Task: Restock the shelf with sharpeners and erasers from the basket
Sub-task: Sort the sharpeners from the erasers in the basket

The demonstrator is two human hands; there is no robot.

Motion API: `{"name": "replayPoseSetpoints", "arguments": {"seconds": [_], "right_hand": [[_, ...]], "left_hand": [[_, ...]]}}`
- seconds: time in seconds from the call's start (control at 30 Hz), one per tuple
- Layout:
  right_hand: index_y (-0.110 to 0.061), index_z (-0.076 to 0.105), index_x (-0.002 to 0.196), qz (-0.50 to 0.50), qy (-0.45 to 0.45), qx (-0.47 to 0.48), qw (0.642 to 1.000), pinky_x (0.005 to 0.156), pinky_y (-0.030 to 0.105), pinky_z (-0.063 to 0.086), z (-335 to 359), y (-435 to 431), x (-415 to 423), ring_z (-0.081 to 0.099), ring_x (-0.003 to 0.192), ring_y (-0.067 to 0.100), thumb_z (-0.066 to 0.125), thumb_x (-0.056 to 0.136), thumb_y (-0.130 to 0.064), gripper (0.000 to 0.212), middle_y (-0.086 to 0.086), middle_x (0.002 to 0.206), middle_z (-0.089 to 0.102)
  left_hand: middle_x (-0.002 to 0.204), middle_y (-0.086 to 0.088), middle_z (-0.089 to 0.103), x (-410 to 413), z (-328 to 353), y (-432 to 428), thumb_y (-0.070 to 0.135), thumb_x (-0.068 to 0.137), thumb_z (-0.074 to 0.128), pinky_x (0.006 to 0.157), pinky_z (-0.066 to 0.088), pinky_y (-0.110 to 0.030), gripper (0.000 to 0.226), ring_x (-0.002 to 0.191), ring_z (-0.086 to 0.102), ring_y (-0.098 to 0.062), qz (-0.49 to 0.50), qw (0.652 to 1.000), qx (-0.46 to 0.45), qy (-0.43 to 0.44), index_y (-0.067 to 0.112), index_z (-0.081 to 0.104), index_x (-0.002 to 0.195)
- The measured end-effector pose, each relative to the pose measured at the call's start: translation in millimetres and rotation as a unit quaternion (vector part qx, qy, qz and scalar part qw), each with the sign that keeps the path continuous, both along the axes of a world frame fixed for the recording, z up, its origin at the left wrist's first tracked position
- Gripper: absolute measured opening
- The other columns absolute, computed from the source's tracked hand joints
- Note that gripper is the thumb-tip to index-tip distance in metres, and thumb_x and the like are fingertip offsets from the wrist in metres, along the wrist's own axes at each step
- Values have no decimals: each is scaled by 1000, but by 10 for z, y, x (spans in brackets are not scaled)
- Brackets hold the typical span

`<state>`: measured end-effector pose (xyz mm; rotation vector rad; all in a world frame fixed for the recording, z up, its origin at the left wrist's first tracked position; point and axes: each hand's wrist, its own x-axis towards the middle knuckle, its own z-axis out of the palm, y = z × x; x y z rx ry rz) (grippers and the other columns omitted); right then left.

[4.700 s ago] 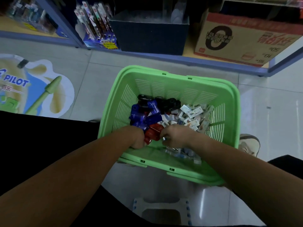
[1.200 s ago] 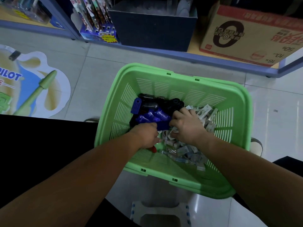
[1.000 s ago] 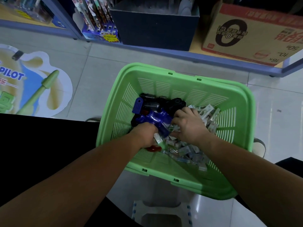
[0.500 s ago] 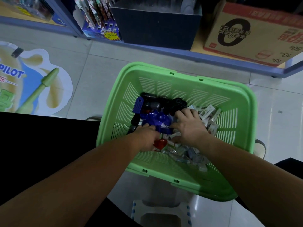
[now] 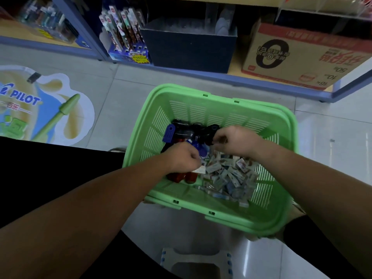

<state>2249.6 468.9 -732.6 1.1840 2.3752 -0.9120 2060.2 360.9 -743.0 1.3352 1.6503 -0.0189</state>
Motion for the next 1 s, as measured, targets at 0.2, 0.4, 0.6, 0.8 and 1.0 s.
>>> {"name": "replayPoseSetpoints", "arguments": {"seconds": [0.2, 0.4, 0.6, 0.8, 1.0], "right_hand": [[-23, 75, 116, -102, 65, -15, 993, 91, 35, 56, 150, 0, 198, 67, 99, 17, 70, 98, -40, 26, -4, 109, 73], [-30, 71, 111, -2, 18, 14, 1000, 84, 37, 58, 6, -268, 8, 65, 94, 18, 62, 99, -40, 18, -4, 108, 70], [-21, 62, 127, -8, 24, 53, 998, 90, 37, 50, -367, -506, -242, 62, 110, 30, 65, 96, -41, 38, 7, 118, 66], [-20, 62, 116, -29, 12, 102, 994, 75, 32, 36, -616, -475, -314, 62, 105, 28, 66, 95, -46, 34, 4, 110, 67], [-24, 62, 124, 24, -15, 120, 992, 87, 36, 42, -709, -506, -407, 54, 112, 24, 68, 91, -57, 47, -1, 119, 69]], "left_hand": [[109, 6, 74, 360, 51, 41, 14, 96, 70, 72, 51, -10, 28, 91, 69, -6, 15, 989, -55, -136, 17, 72, 124], [120, -3, 60, -171, -187, 73, 13, 89, 67, 89, 53, -39, 29, 109, 56, -23, -79, 958, 194, 197, 18, 72, 117], [137, -3, 53, -280, -361, 126, 35, 90, 74, 101, 43, -39, 67, 123, 47, -26, -194, 949, 127, 214, 24, 48, 151], [128, -5, 51, -294, -388, 91, 38, 85, 78, 92, 49, -38, 62, 118, 52, -25, -201, 951, 89, 216, 21, 54, 139], [115, -3, 64, -395, -117, 214, 32, 87, 74, 77, 47, -33, 37, 104, 64, -27, -200, 940, 47, 272, 20, 59, 119]]}}
